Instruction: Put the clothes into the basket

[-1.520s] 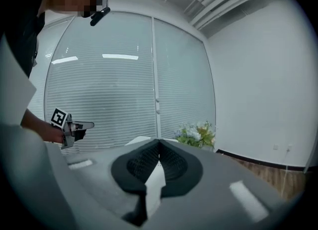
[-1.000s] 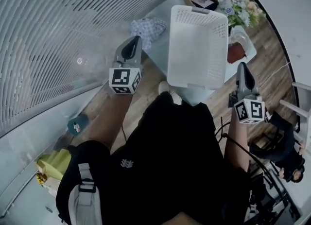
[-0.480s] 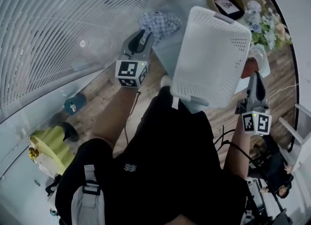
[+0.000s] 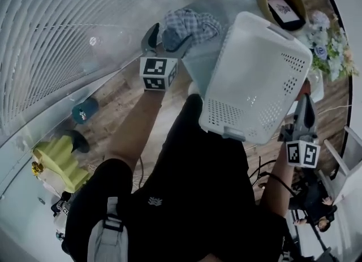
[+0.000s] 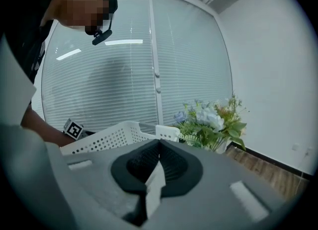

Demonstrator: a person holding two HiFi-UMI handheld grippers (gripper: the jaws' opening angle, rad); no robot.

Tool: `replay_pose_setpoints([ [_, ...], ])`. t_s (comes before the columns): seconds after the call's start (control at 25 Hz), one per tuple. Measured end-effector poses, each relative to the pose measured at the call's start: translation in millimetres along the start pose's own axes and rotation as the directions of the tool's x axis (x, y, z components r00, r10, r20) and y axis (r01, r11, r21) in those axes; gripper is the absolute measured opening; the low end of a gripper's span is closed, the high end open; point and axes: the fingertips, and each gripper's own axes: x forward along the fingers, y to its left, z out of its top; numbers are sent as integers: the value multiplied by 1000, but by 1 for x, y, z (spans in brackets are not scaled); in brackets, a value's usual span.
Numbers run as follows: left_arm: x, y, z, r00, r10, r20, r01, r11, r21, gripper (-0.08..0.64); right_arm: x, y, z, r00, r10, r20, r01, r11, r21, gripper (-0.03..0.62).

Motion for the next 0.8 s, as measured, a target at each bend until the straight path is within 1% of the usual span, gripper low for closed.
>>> replay_pose_setpoints([
  [0.16,9,1,-26,999,-17,-32,16,1000,-24,460,0,-1,-11,1000,-2,-20,2,1000,4,2],
  [0.4,28,1,-56,996,-12,-85,8,999,-45,456,4,-5,-28,999,-2,-47,3,1000,8,2],
  [0.48,32,0,-59,995,-20,-97,15,999,-50,411,5,-6,-29,999,-2,-50,3,1000,10,2],
  [0.56,32,-4,-59,994,-39,-100,33,997,-65,330,3,-6,-28,999,-3,-51,4,1000,12,2],
  [0.64,32,-7,-59,993,-47,-108,39,996,-81,267,2,-8,-26,999,-7,-51,7,1000,13,2],
  [0.8,28,-8,-57,992,-26,-123,18,997,-68,158,4,-10,-25,999,-7,-52,8,1000,23,2],
])
